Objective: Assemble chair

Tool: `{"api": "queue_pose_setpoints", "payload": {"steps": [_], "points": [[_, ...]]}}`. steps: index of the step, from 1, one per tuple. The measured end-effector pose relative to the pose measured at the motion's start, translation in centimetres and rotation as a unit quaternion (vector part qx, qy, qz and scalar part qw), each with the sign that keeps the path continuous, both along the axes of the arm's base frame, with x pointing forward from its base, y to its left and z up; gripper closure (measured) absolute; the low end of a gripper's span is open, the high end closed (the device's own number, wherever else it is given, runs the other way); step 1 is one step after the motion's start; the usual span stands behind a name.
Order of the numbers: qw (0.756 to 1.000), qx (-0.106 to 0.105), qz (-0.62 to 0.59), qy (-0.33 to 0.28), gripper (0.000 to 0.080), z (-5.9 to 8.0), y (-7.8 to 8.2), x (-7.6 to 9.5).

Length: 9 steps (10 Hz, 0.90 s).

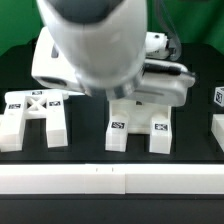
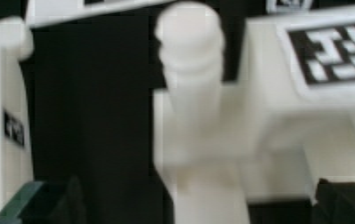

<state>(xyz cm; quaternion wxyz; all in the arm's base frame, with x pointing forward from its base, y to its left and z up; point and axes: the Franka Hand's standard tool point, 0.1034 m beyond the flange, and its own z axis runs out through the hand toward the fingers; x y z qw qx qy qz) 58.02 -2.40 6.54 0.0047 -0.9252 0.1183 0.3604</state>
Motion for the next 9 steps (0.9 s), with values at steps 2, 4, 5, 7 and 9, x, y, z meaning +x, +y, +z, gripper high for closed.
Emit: {"api": "queue_pose_setpoints", "payload": {"steps": [2, 4, 5, 7, 9], "points": [[0.997, -0.01, -0.004, -0.08, 0.0151, 0.6, 0.1, 0.0], [0.986, -0.022, -0.002, -0.163, 0.0151, 0.5, 0.3, 1.2], [0.981, -0.026, -0.001, -0.194, 0.0151, 0.5, 0.5, 1.2], [0.973, -0.006, 0.042, -0.225, 0.0151, 0.5, -0.1, 1.2], [0.967, 0.029, 0.097, -0.235, 0.0151, 0.8, -1.7, 1.2]]}}
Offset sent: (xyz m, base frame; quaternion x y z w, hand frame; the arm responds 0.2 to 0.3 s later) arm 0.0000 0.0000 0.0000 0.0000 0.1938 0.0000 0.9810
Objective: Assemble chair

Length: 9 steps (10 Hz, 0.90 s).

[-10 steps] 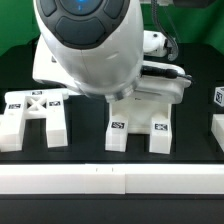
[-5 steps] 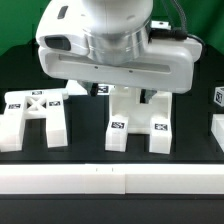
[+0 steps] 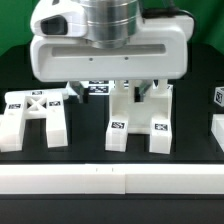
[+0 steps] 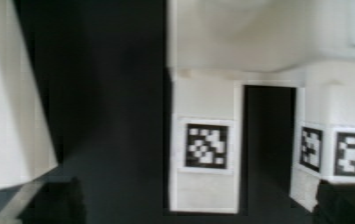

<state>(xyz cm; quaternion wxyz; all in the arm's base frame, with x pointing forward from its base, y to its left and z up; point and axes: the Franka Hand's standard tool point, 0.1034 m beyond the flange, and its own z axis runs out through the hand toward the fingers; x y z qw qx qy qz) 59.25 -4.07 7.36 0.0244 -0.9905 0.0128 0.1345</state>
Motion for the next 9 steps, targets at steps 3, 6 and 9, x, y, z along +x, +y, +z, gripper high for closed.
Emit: {"api": "queue_pose_setpoints", "payload": {"steps": [3, 6, 9], "points": [[1.0, -0.002, -0.006, -0.009, 0.0151, -0.1, -0.7, 0.3], [0.996, -0.003, 0.052, -0.068, 0.0151, -0.3, -2.0, 0.6], [0.992, 0.007, 0.099, -0.081, 0.0151, -0.2, -5.1, -1.1]]}}
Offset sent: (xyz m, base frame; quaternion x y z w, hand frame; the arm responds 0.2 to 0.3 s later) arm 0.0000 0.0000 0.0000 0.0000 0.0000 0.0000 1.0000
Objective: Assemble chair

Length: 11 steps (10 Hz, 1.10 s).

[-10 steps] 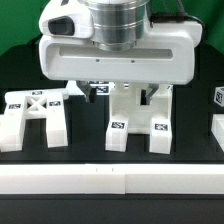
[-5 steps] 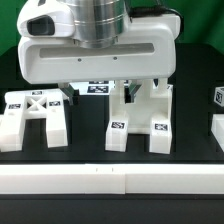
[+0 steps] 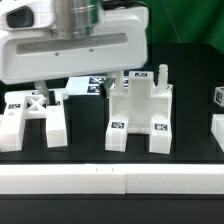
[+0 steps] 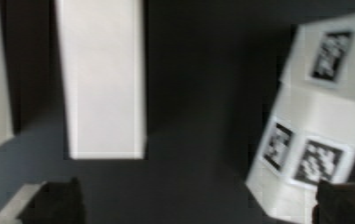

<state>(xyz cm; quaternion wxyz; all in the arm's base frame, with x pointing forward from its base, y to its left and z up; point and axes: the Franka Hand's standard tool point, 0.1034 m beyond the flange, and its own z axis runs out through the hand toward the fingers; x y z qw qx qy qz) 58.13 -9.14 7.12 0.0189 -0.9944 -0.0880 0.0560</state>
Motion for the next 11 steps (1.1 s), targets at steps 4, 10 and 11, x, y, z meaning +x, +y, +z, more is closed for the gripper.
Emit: {"api": "queue_pose_setpoints", "payload": {"steps": [4, 10, 11], "points": [[1.0, 0.0, -0.003, 0.0, 0.0151, -0.1, -0.3, -0.1], [0.999, -0.015, -0.033, -0.003, 0.0151, -0.9, -3.7, -1.4], [0.999, -0.02, -0.032, -0.014, 0.0151, -1.0, -3.9, -1.2]]}}
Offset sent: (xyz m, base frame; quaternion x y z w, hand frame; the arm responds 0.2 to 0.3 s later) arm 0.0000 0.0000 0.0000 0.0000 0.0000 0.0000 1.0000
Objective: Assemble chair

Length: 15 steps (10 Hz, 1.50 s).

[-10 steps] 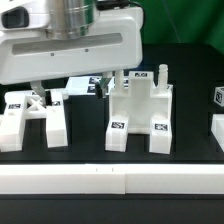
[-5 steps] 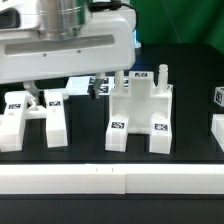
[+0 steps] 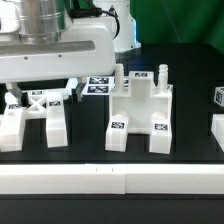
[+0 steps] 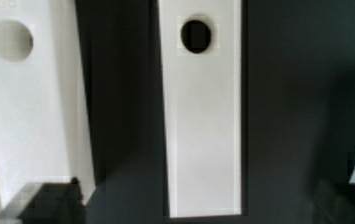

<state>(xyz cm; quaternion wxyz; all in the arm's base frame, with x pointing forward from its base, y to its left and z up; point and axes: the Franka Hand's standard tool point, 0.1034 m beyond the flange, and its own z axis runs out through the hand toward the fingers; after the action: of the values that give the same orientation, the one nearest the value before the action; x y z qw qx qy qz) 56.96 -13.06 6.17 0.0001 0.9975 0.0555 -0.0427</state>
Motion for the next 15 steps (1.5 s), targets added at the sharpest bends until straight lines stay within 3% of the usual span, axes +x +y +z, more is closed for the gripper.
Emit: {"api": "queue_pose_setpoints", "payload": {"steps": [3, 8, 13, 15], "points": [[0.999, -0.008, 0.041, -0.012, 0.0151, -1.1, -0.5, 0.0], [0.998, -0.006, 0.057, -0.011, 0.0151, -1.2, -0.1, 0.0], [0.998, -0.011, 0.063, -0.007, 0.0151, -3.6, 0.4, -1.2], [0.998, -0.011, 0.063, -0.006, 0.0151, -3.9, 0.5, -1.2]]}}
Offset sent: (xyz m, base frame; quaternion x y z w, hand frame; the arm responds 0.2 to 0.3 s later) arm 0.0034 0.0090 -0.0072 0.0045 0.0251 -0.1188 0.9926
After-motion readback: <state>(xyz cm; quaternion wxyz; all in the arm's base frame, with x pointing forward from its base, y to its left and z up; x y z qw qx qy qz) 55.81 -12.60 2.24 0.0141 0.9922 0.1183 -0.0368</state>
